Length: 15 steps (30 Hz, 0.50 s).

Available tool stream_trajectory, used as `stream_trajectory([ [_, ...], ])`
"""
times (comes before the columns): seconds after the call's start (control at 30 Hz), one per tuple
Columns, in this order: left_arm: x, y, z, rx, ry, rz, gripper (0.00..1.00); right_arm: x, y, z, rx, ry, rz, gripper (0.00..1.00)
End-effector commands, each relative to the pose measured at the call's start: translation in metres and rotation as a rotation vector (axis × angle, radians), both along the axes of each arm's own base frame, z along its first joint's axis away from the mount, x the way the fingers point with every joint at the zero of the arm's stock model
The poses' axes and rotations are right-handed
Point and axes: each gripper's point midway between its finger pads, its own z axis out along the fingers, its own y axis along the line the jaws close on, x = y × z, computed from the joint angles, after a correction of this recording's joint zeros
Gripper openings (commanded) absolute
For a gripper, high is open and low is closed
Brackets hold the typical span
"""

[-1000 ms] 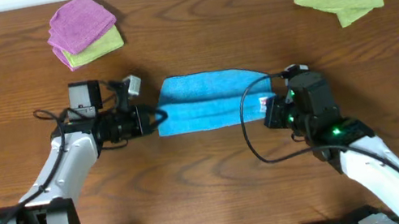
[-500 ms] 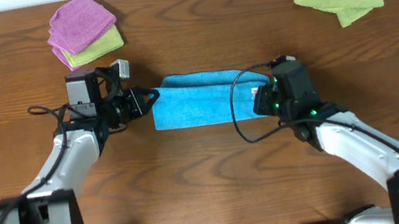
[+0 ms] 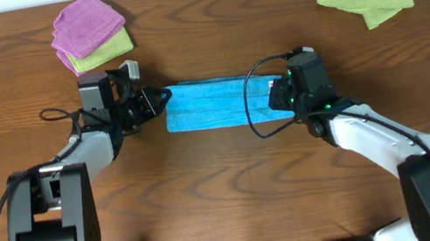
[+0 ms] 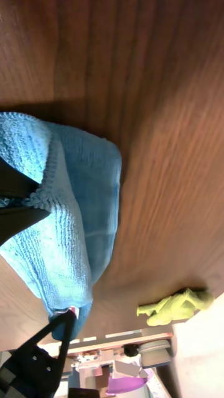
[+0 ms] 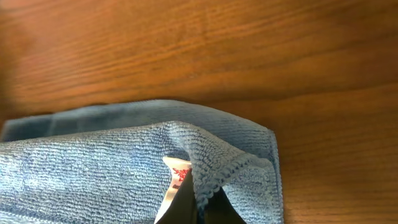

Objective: Fold the cloth

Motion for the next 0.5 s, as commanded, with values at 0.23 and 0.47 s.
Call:
stream_trajectory([
  [0.23, 0.011, 0.006, -0.018, 0.038, 0.012, 0.05, 0.06, 0.01, -0.022, -0.019, -0.105, 0.006, -0.054, 0.02],
  [0.47, 0.015, 0.007, -0.024, 0.089, 0.002, 0.081, 0.06, 0.018, -0.024, -0.024, -0.136, -0.02, -0.05, 0.01],
])
